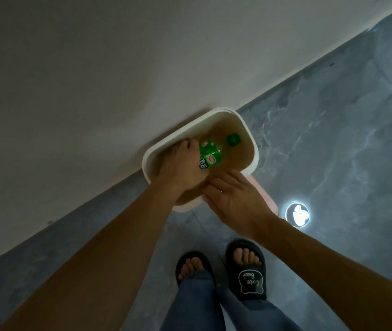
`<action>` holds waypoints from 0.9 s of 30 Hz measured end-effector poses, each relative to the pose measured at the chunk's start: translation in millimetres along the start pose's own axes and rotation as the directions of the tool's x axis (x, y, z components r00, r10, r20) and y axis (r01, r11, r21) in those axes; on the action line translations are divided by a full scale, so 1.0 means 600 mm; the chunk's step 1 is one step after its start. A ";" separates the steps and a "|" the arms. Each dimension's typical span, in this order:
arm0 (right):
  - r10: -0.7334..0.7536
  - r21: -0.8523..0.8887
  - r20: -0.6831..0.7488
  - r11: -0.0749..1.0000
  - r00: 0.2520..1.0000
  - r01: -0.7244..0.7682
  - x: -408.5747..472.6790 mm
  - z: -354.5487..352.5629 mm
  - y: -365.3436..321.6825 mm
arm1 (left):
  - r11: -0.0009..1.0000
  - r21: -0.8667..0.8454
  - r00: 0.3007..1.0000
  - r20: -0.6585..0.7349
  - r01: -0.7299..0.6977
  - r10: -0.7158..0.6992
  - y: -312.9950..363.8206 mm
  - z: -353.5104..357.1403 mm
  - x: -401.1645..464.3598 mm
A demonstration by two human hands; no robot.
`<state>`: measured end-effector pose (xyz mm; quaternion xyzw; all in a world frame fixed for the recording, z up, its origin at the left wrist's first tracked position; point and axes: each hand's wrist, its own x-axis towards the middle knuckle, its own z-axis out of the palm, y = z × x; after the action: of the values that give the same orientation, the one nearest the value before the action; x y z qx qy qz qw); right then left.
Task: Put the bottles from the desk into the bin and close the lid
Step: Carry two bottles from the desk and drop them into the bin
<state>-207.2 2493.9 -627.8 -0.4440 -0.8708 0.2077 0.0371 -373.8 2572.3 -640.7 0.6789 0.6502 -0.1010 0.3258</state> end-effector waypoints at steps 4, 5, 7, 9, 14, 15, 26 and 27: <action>-0.039 0.010 -0.101 0.999 0.994 0.040 -0.001 0.030 0.015 | 0.998 -0.012 0.991 0.124 0.055 -0.053 -0.023 0.064 0.033; -0.043 0.015 -0.105 0.999 0.994 0.045 0.000 0.034 0.017 | 0.999 -0.014 0.990 0.133 0.048 -0.046 -0.027 0.077 0.039; -0.049 0.027 -0.119 0.998 0.992 0.052 0.004 0.040 0.020 | 0.998 -0.047 0.992 0.123 0.034 -0.028 -0.034 0.094 0.049; -0.049 0.031 -0.133 0.998 0.990 0.054 0.009 0.040 0.020 | 0.997 -0.069 0.992 0.122 0.022 -0.014 -0.038 0.099 0.058; -0.053 0.019 -0.107 0.998 0.993 0.055 0.021 0.032 0.018 | 0.997 -0.073 0.977 0.215 0.005 0.011 -0.049 0.087 0.053; -0.054 0.007 -0.085 0.998 0.995 0.055 0.022 0.030 0.018 | 0.995 -0.101 0.979 0.202 -0.001 0.021 -0.052 0.081 0.045; 0.202 0.108 0.303 0.964 0.931 -0.244 -0.055 -0.109 -0.072 | 0.933 -0.359 0.998 -0.044 0.021 -0.039 -0.015 -0.081 -0.180; 0.268 0.151 0.367 0.928 0.891 -0.341 -0.073 -0.136 -0.085 | 0.926 -0.374 0.998 -0.016 0.057 -0.068 -0.012 -0.096 -0.218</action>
<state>-199.5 2459.8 -527.7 -0.5266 -0.7561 0.3755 -0.0998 -414.9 2498.4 -525.4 0.5848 0.6835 0.0237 0.4362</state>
